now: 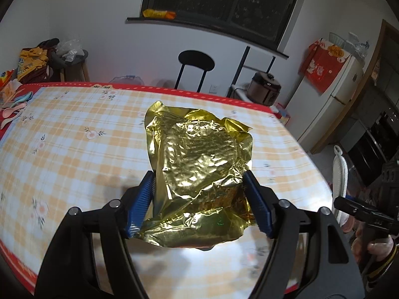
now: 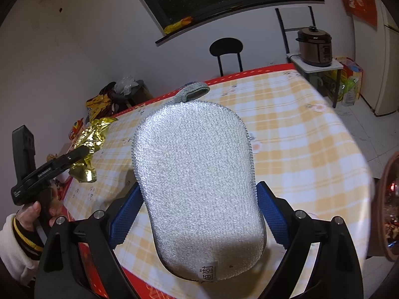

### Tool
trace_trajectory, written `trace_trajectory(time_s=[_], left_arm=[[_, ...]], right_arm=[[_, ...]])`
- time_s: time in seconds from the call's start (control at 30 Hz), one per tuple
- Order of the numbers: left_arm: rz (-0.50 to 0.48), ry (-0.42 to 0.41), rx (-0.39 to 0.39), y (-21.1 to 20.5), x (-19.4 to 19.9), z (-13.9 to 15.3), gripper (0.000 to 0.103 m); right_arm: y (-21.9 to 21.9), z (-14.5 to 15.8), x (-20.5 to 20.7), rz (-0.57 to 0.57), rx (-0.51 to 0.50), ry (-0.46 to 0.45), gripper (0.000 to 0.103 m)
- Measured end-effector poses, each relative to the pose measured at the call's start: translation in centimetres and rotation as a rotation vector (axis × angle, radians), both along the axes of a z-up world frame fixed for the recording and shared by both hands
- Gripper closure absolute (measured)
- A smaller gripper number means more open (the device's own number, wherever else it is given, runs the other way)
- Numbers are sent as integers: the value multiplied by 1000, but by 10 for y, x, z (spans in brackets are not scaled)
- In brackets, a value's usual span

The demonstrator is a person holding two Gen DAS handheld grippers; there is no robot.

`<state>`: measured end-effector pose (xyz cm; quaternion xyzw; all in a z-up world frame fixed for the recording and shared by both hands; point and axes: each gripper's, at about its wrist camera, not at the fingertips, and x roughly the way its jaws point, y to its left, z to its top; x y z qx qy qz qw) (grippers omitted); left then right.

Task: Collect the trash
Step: 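Carry the grey pad and gold bag with both tools toward the brown bin, then open the right tool to drop the grey pad into the bin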

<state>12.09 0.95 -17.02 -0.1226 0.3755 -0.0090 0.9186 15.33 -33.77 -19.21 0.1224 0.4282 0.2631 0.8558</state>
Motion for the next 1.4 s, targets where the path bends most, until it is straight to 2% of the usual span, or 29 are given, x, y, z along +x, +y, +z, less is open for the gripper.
trace_trajectory(time_s=[0.17,0.4,0.6,0.83,1.07,1.2,1.4], left_arm=[[-5,-46,1,-61,-22,20,32],[-21,-64,-9,-125,-35,28,31],[-81,-48,9,-173,-31,34,31],[-207,-65,37,-233,-15,47,31],[-284,-56,13,-270,9,41,30],[-316,-44,7,-286,18,35,30],[-340,-27,15,-300,29,29,30]], right_arm=[[-63,11,-13,-23,5,-29,14],[-137,14,-21,-67,-10,-51,14],[-183,11,-21,-145,-11,-41,14],[-243,2,-22,-274,-18,-28,14],[-288,-9,-11,-392,-75,-18,14],[-316,-22,0,-470,-104,26,14],[-340,-36,18,-511,-137,70,13]])
